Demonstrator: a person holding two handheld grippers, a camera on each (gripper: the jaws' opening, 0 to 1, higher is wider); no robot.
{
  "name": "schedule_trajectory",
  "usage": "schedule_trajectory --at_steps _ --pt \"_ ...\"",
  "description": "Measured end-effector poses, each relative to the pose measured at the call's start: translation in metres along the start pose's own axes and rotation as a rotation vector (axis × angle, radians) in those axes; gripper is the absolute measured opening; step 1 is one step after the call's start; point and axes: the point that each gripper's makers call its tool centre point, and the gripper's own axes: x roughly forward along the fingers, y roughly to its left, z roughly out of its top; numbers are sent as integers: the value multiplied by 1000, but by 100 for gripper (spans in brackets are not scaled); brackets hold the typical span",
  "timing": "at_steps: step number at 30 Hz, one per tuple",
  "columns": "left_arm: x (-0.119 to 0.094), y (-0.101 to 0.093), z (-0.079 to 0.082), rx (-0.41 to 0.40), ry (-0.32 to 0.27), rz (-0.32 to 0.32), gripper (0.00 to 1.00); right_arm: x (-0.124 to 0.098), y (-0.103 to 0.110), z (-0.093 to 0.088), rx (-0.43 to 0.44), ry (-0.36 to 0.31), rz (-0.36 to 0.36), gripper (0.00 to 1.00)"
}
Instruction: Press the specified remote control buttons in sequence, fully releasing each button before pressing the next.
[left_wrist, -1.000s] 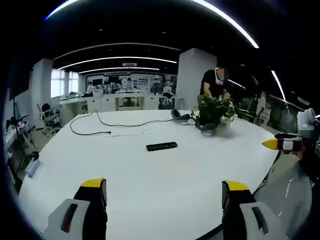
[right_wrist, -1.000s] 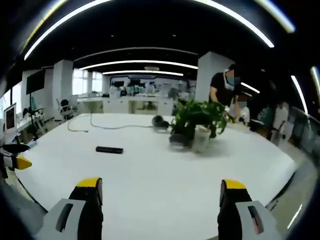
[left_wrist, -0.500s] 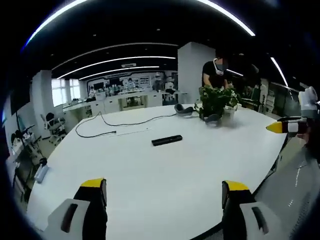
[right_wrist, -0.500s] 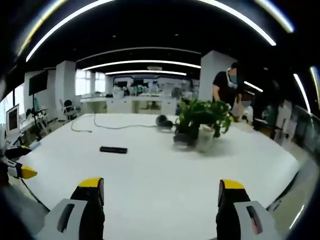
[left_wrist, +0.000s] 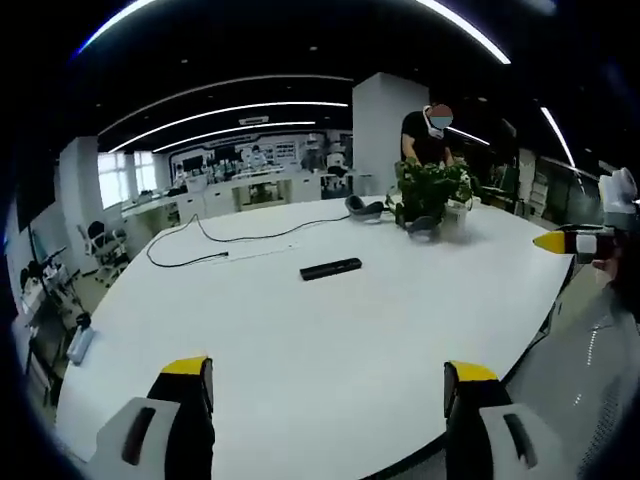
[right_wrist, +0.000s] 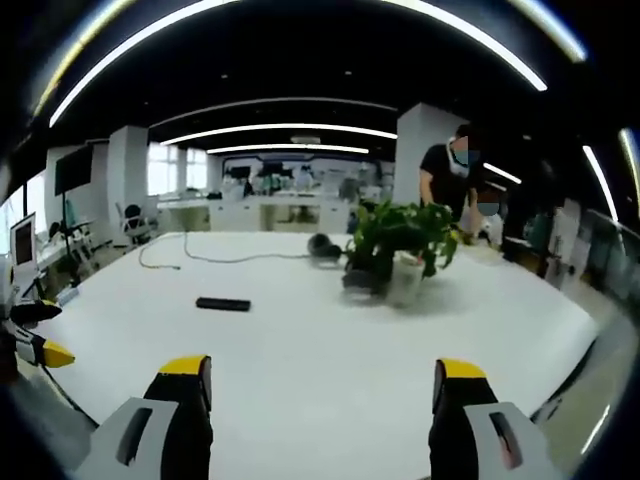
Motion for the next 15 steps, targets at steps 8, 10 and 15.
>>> schedule_trajectory --at_steps 8,10,15 --pt "-1 5 3 -4 -15 20 100 0 -2 0 2 -1 -12 91" --pt "-1 5 4 -2 -20 20 100 0 -2 0 1 -1 -12 90" --pt "0 5 3 9 -12 18 100 1 -2 0 -6 5 -17 90"
